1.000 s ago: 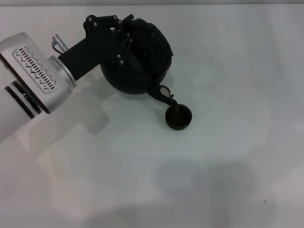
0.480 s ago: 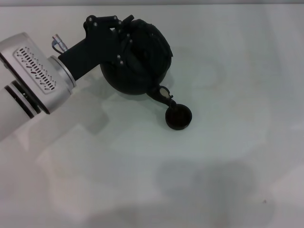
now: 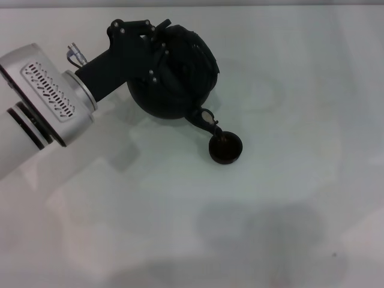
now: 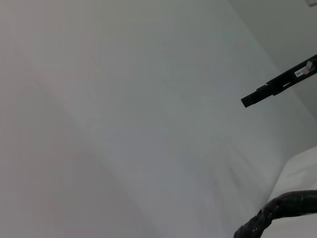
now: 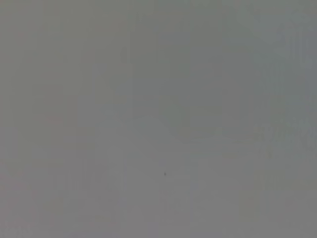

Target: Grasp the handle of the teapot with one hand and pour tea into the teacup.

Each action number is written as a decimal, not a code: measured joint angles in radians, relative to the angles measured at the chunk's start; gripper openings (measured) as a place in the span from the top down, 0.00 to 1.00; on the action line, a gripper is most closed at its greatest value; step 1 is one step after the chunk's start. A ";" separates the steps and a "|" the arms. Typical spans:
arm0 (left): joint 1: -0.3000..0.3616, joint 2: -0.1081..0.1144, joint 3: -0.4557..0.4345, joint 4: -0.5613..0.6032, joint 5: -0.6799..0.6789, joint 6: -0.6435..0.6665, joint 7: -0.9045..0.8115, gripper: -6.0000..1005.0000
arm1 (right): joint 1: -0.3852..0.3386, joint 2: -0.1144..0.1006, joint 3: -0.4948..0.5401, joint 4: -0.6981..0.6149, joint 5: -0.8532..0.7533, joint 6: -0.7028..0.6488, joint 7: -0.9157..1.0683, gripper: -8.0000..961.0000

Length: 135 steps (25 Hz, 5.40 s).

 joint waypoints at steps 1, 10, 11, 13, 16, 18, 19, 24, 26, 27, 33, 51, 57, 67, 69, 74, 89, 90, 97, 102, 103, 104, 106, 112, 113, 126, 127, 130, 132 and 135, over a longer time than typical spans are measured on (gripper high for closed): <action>0.000 0.000 0.000 0.000 0.000 0.000 0.000 0.89 | 0.000 0.000 0.000 0.000 0.000 0.000 0.000 0.13; 0.000 -0.001 -0.002 -0.003 -0.002 0.003 0.001 0.89 | -0.007 0.000 0.000 0.000 0.007 -0.004 0.000 0.13; 0.000 -0.001 -0.003 -0.005 -0.004 0.003 0.001 0.89 | -0.007 0.000 0.000 0.000 0.007 -0.004 0.000 0.13; 0.000 -0.001 -0.009 -0.012 -0.008 0.003 -0.001 0.89 | -0.008 0.000 0.000 0.000 0.007 -0.004 0.000 0.13; 0.004 -0.001 -0.012 -0.015 -0.011 0.002 -0.005 0.89 | -0.007 0.000 0.000 0.000 0.005 -0.001 0.000 0.13; 0.006 -0.001 -0.018 -0.021 -0.012 0.001 -0.006 0.89 | -0.006 0.000 0.000 0.000 0.004 0.000 0.000 0.13; 0.007 -0.001 -0.023 -0.027 -0.012 0.001 -0.007 0.89 | -0.006 0.000 0.000 0.000 0.003 0.000 0.000 0.13; 0.014 -0.001 -0.046 -0.054 -0.012 0.000 -0.009 0.89 | -0.008 0.000 0.000 0.001 0.001 0.000 0.000 0.13; 0.016 -0.001 -0.049 -0.063 -0.012 0.000 -0.009 0.89 | -0.009 0.001 0.000 0.006 0.001 -0.003 0.000 0.13; 0.019 -0.001 -0.051 -0.066 -0.012 0.000 -0.009 0.89 | -0.009 0.001 0.000 0.008 0.001 -0.005 0.000 0.13; 0.042 -0.001 -0.153 -0.114 -0.013 0.003 -0.010 0.89 | -0.008 0.001 0.000 0.012 0.000 -0.007 0.000 0.13; 0.224 -0.008 -0.463 -0.363 -0.125 0.012 0.008 0.89 | -0.001 -0.005 0.000 0.013 0.006 -0.001 -0.005 0.13; 0.249 -0.012 -0.464 -0.380 -0.140 0.031 0.004 0.89 | 0.006 -0.009 0.002 0.009 0.005 0.000 -0.006 0.13; 0.273 -0.013 -0.453 -0.395 -0.150 0.035 0.000 0.89 | 0.006 -0.012 0.007 0.000 0.004 0.001 -0.008 0.13; 0.274 -0.013 -0.453 -0.396 -0.150 0.029 0.000 0.89 | 0.005 -0.012 0.006 0.000 0.002 0.001 -0.008 0.13; 0.284 -0.013 -0.452 -0.394 -0.154 0.014 0.001 0.89 | 0.005 -0.012 0.008 0.000 0.001 0.001 -0.008 0.13; 0.302 -0.010 -0.447 -0.370 -0.151 -0.002 0.001 0.89 | 0.003 -0.006 0.002 0.000 0.006 0.002 -0.008 0.13; 0.302 -0.010 -0.447 -0.370 -0.151 -0.002 0.001 0.89 | 0.003 -0.006 0.002 0.000 0.007 0.002 -0.008 0.13; 0.307 -0.008 -0.422 -0.364 -0.154 -0.002 -0.004 0.86 | 0.004 -0.004 0.000 0.006 0.008 0.000 -0.005 0.13; 0.318 -0.008 -0.417 -0.364 -0.157 -0.002 -0.011 0.72 | 0.005 -0.002 0.000 0.008 0.007 -0.005 -0.005 0.13; 0.319 -0.008 -0.417 -0.364 -0.157 -0.001 -0.011 0.69 | 0.004 -0.002 0.000 0.008 0.007 -0.005 -0.004 0.13; 0.322 -0.008 -0.417 -0.364 -0.157 0.001 -0.011 0.65 | 0.003 -0.002 0.000 0.008 0.006 -0.006 -0.004 0.13; 0.326 -0.008 -0.416 -0.364 -0.157 0.008 -0.011 0.60 | 0.001 -0.002 0.000 0.008 0.004 -0.006 -0.004 0.13; 0.356 -0.007 -0.409 -0.364 -0.151 0.059 -0.011 0.42 | -0.001 -0.001 0.000 0.008 0.000 -0.006 -0.006 0.13; 0.363 -0.007 -0.402 -0.363 -0.152 0.073 -0.012 0.38 | -0.001 -0.002 0.000 0.008 0.000 -0.006 -0.006 0.13; 0.445 -0.005 -0.400 -0.237 -0.194 0.233 -0.281 0.15 | -0.004 -0.002 -0.095 0.010 -0.003 0.000 0.002 0.13; 0.446 -0.005 -0.401 -0.232 -0.210 0.238 -0.282 0.15 | -0.005 -0.001 -0.108 0.010 -0.003 0.000 0.005 0.13; 0.436 -0.001 -0.401 -0.209 -0.304 0.250 -0.282 0.15 | -0.009 0.000 -0.160 0.014 -0.003 0.000 0.041 0.13; 0.421 0.001 -0.402 -0.188 -0.365 0.245 -0.283 0.15 | -0.014 0.001 -0.208 0.019 -0.003 0.000 0.077 0.13; 0.392 0.004 -0.404 -0.149 -0.439 0.218 -0.284 0.16 | -0.026 0.001 -0.250 0.021 -0.003 -0.003 0.103 0.13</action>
